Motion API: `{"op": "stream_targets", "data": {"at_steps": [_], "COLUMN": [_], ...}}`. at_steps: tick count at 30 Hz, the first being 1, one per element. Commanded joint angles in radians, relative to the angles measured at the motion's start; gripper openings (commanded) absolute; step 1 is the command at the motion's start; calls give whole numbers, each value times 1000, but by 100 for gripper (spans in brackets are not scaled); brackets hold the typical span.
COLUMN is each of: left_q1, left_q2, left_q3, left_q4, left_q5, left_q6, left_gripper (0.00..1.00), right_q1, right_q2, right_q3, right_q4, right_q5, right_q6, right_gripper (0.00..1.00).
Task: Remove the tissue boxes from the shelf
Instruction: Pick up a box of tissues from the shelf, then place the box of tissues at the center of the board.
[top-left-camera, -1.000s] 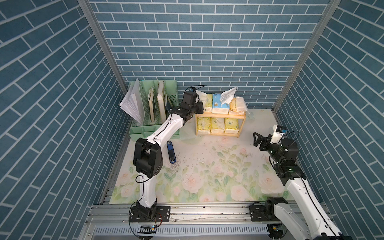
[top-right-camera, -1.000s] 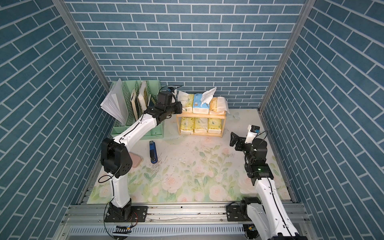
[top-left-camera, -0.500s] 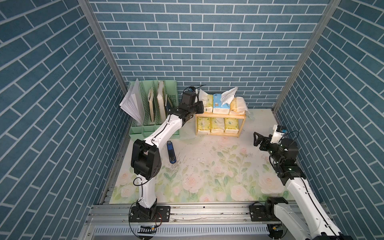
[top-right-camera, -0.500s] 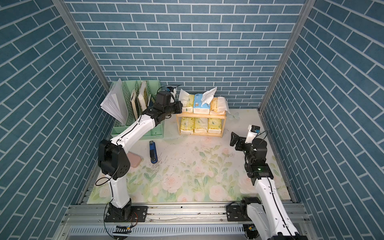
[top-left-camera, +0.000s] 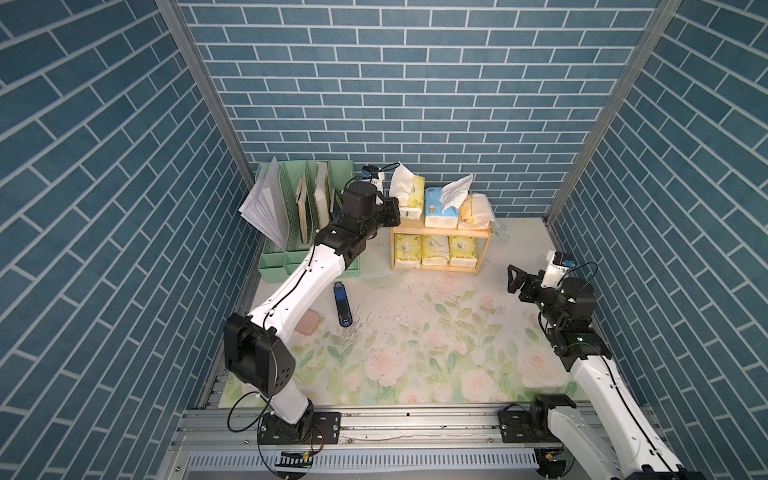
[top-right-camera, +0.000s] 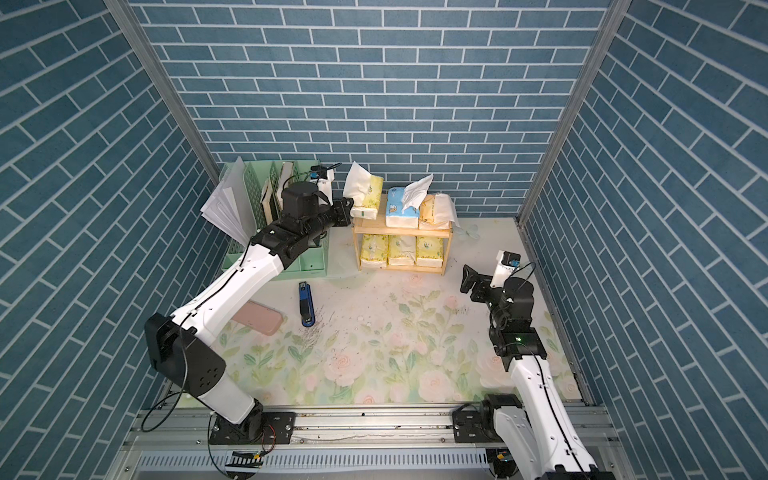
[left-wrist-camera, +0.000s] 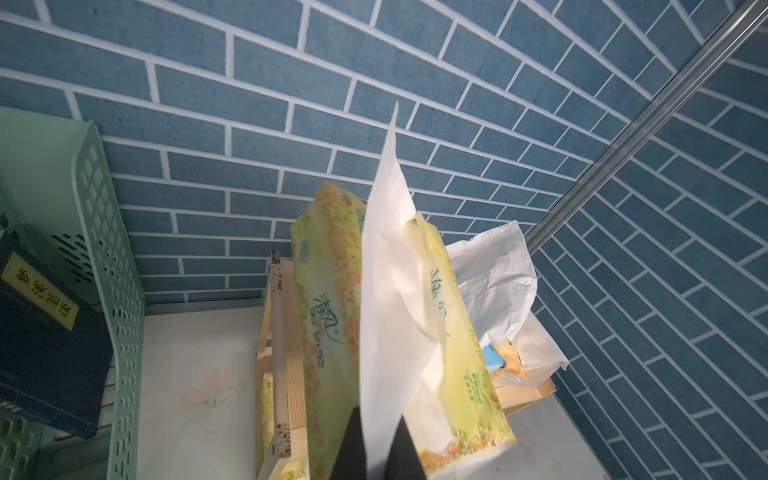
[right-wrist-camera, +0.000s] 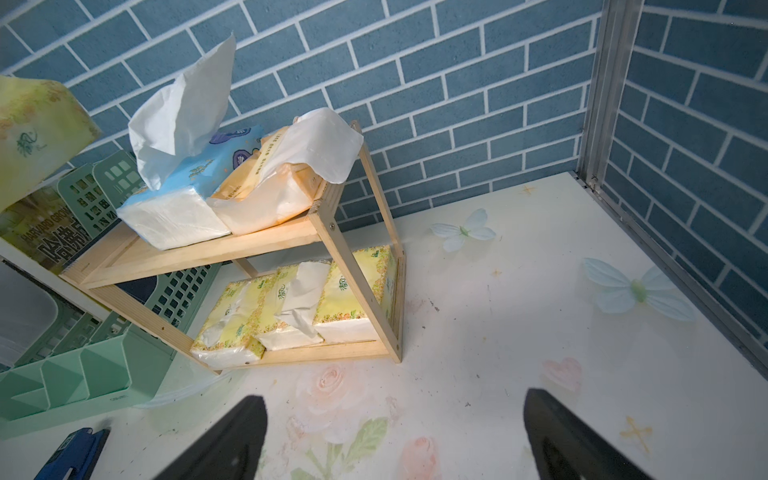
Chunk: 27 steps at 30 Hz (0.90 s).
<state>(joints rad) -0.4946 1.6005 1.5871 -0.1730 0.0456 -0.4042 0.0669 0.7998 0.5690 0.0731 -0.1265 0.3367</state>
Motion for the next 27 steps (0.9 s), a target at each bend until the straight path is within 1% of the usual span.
{"op": "stream_targets", "data": {"at_steps": [1, 6, 9, 12, 17, 20, 27], "left_q1": [-15, -22, -25, -37, -62, -74, -112], "left_q2": [-97, -280, -370, -431, -487, -508, -517], "left_q3": [-86, -253, -335, -404, -536, -617, -761], "left_q4": [17, 7, -20, -47, -70, -44, 10], "left_q5": [-46, -102, -106, -98, -97, -91, -131], "left_q6": [1, 3, -6, -21, -53, -85, -139], "left_gripper": [0, 0, 0, 0, 0, 0, 0], "right_q1": [-1, -1, -1, -2, -1, 0, -1], "right_q2": [-21, -36, -47, -58, -79, -89, -109], "right_q3": [-7, -1, 6, 9, 11, 17, 26], "right_q4": [-8, -21, -30, -36, -54, -68, -91], "right_q5": [10, 8, 2, -4, -9, -6, -7], "right_q6": [21, 17, 17, 21, 23, 21, 19], "right_gripper": [100, 100, 100, 100, 100, 100, 100]}}
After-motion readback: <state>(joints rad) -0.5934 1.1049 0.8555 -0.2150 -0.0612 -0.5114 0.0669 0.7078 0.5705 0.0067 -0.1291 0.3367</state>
